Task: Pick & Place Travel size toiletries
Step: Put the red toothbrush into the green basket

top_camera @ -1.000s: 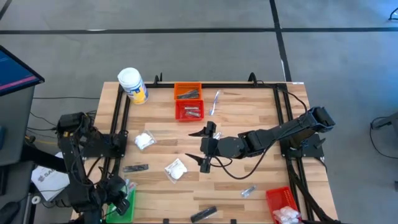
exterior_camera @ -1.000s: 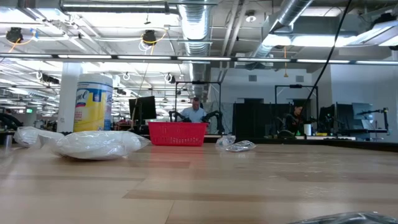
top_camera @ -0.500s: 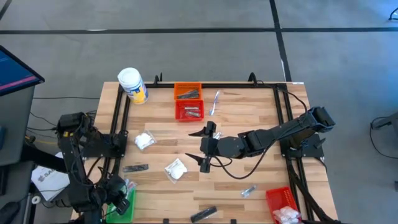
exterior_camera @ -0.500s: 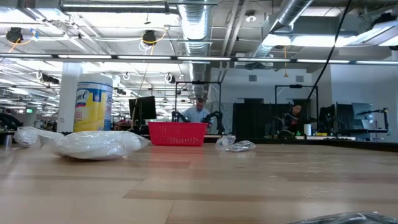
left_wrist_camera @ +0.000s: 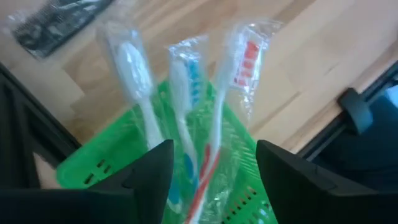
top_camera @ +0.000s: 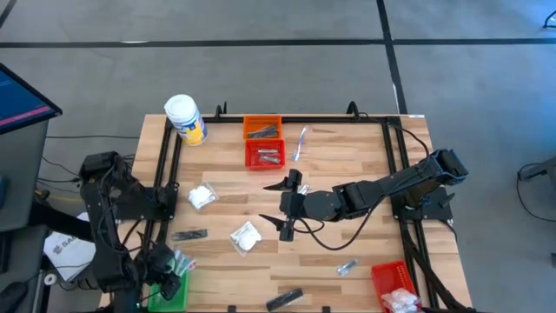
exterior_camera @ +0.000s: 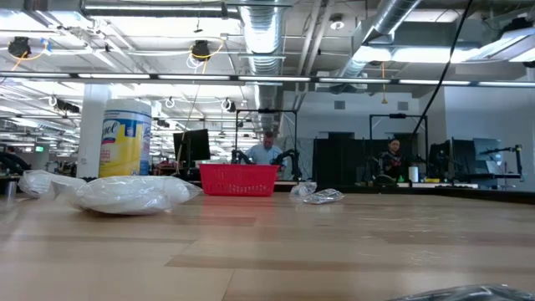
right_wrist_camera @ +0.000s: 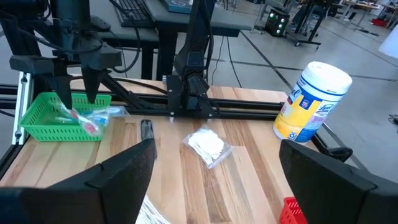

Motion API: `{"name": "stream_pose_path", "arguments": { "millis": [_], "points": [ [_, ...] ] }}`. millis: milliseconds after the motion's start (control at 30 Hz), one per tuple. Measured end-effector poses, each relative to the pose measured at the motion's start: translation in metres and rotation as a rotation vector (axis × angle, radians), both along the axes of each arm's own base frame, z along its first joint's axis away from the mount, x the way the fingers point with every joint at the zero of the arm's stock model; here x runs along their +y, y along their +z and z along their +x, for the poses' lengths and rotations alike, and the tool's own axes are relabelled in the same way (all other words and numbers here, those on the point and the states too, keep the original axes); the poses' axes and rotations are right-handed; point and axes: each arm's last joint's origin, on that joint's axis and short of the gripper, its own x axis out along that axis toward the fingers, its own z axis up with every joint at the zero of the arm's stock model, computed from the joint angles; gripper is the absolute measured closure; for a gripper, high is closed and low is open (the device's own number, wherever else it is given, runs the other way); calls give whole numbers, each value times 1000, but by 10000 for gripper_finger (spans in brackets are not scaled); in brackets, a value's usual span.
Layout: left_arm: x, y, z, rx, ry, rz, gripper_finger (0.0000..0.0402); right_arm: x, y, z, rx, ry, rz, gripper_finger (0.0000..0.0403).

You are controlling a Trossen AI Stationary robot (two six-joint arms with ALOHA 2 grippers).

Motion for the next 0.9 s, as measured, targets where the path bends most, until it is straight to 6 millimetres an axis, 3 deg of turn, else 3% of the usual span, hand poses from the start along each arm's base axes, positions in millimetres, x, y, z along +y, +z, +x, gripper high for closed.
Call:
{"name": "stream_pose_path", "arguments": {
  "millis": [200, 433, 667, 900],
  "points": [
    [3, 1, 6, 6, -56, 34, 230, 0, 0, 0, 2, 0, -1, 67],
    [14, 2, 42, -60, -243, 184, 382, 0, 0, 0, 3, 0, -1, 68],
    [31, 3, 86, -54, -425, 283, 400, 0, 0, 0, 3, 0, -1, 68],
    [51, 1, 113, 71, -535, 230, 401, 0, 0, 0, 3, 0, -1, 68]
  ]
}}
